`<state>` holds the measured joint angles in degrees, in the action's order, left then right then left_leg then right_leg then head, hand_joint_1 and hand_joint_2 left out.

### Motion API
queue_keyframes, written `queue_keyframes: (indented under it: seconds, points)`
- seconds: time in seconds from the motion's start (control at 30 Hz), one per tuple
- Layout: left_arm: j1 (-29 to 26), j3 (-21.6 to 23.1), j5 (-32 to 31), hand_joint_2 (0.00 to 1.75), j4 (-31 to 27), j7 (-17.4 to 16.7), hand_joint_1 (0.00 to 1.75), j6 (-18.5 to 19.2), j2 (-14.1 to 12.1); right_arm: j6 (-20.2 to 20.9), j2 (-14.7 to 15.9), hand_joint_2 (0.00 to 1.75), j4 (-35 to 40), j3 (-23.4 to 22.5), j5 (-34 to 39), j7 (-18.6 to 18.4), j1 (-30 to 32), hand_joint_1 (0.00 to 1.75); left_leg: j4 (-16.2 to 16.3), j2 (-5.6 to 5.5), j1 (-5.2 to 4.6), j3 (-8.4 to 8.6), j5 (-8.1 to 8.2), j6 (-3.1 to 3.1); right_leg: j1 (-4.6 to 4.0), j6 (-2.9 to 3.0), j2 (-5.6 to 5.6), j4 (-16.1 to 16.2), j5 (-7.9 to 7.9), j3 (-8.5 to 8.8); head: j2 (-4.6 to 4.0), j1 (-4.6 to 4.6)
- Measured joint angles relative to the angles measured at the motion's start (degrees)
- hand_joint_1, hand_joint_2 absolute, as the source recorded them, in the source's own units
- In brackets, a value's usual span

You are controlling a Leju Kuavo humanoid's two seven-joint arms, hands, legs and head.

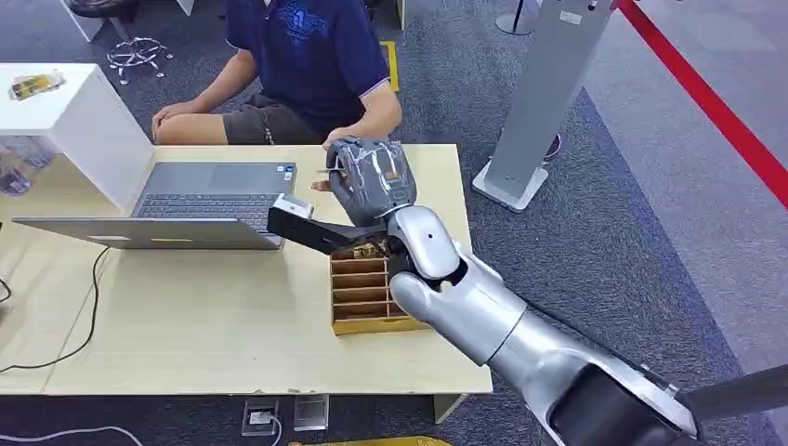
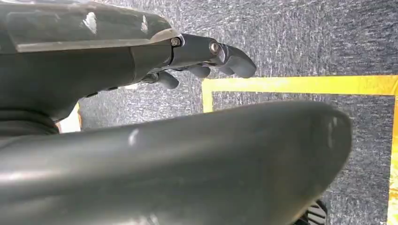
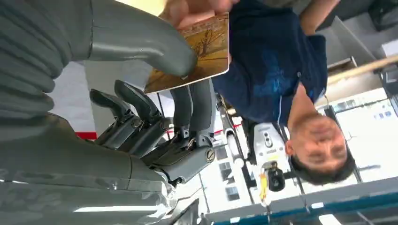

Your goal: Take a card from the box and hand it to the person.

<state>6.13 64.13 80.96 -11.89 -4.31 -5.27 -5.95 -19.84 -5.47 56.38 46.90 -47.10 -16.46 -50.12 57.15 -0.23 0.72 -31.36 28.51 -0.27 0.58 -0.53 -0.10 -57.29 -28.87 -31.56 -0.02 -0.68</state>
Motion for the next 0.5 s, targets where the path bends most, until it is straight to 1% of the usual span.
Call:
queue_keyframes:
  seconds: [0.17,0.3,0.33,0.5]
  points:
    - [0.03,0.00,0.39,0.00,0.00,-0.26,0.00,-0.68,0.00,-1.03,-2.40,1.75,-6.77,1.16,0.27,1.16,-0.05,1.75,0.00,-0.01,0.00,0.00,0.00,0.00,0.00,0.00,-0.01,0.00,0.00,-0.01,0.00,0.02]
    - [0.01,0.00,0.50,0.00,0.00,-0.26,0.00,-0.81,0.00,-1.92,-3.39,1.75,-9.85,1.68,0.31,1.71,-0.06,1.75,0.00,-0.01,0.00,0.00,0.00,0.00,0.00,0.00,-0.01,0.00,0.00,-0.01,0.00,-0.02]
    - [0.01,0.00,0.57,0.00,0.00,-0.24,0.00,-0.81,0.00,-1.97,-3.60,1.75,-10.50,1.82,0.31,1.75,-0.06,0.00,0.00,-0.01,0.00,0.01,0.00,0.00,0.00,0.00,-0.01,0.00,0.00,-0.01,0.02,-0.02]
    - [0.00,0.02,-0.11,0.00,0.00,0.50,0.00,-0.18,0.00,-2.03,-4.28,1.75,-13.23,2.67,0.85,1.88,-0.15,0.00,0.00,-0.01,0.00,0.02,0.00,0.00,0.00,0.00,0.00,0.00,0.00,-0.01,0.00,0.00]
